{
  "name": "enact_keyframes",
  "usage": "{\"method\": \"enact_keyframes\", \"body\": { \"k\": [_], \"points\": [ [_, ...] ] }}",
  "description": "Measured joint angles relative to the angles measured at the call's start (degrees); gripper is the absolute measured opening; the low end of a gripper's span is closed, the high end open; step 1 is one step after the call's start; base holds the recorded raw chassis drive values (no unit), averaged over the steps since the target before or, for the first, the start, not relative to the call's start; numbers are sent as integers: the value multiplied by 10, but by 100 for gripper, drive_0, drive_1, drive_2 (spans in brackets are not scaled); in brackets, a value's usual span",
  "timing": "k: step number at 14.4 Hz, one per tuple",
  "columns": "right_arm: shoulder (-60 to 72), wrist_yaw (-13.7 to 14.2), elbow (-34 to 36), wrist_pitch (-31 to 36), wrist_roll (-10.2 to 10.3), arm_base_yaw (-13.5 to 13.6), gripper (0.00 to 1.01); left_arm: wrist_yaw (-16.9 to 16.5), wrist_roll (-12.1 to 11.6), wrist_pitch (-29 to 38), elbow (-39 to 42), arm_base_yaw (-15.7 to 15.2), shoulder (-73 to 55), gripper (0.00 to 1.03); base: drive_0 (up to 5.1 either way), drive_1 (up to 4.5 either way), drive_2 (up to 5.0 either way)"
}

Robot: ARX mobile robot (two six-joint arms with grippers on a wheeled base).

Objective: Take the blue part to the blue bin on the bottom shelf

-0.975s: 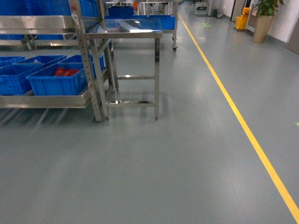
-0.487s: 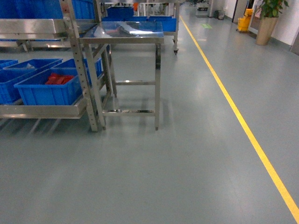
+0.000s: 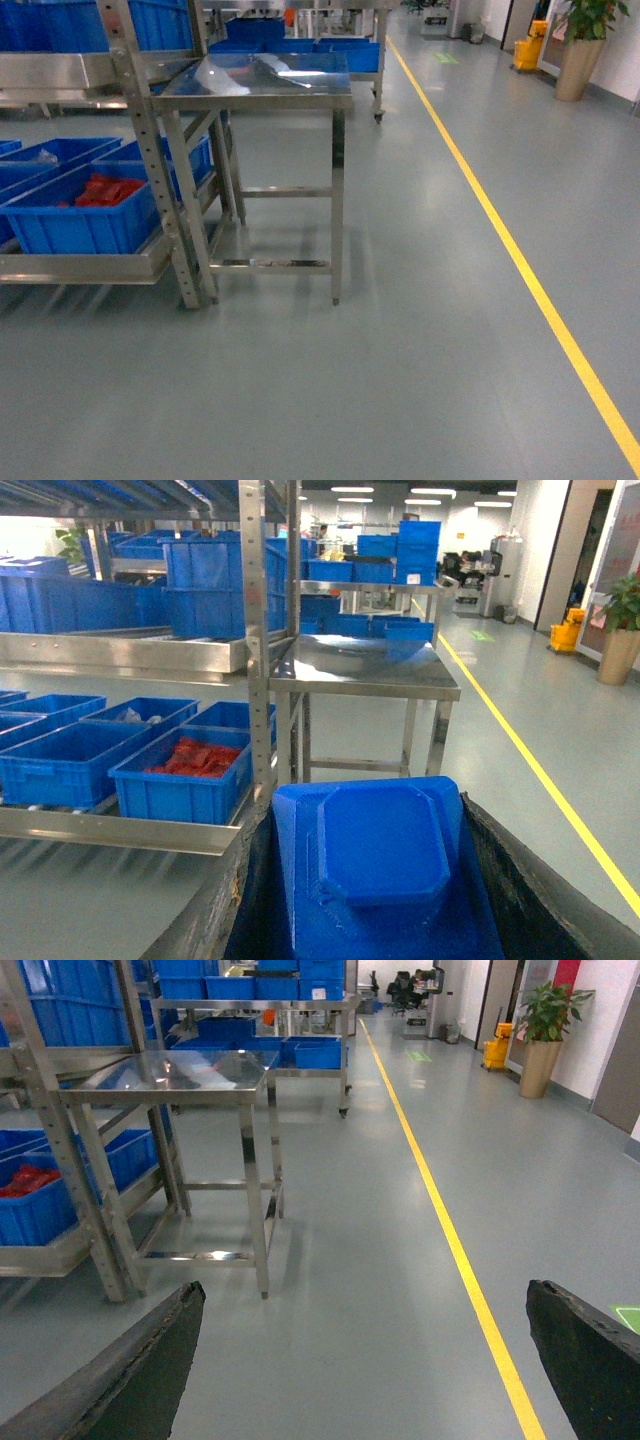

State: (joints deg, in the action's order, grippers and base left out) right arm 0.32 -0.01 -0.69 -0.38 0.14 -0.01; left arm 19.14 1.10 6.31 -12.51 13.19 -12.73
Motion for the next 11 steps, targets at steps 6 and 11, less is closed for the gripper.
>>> {"method": "enact_keyframes", "body": {
  "k": [6, 11],
  "points": [
    [0, 0, 0, 1, 0, 0, 98, 0, 0, -1, 0, 0, 0, 44, -5, 426, -435],
    [0, 0, 0, 0, 0, 0, 98, -1, 0, 1, 0, 0, 0, 44, -2, 428, -432]
  ]
}}
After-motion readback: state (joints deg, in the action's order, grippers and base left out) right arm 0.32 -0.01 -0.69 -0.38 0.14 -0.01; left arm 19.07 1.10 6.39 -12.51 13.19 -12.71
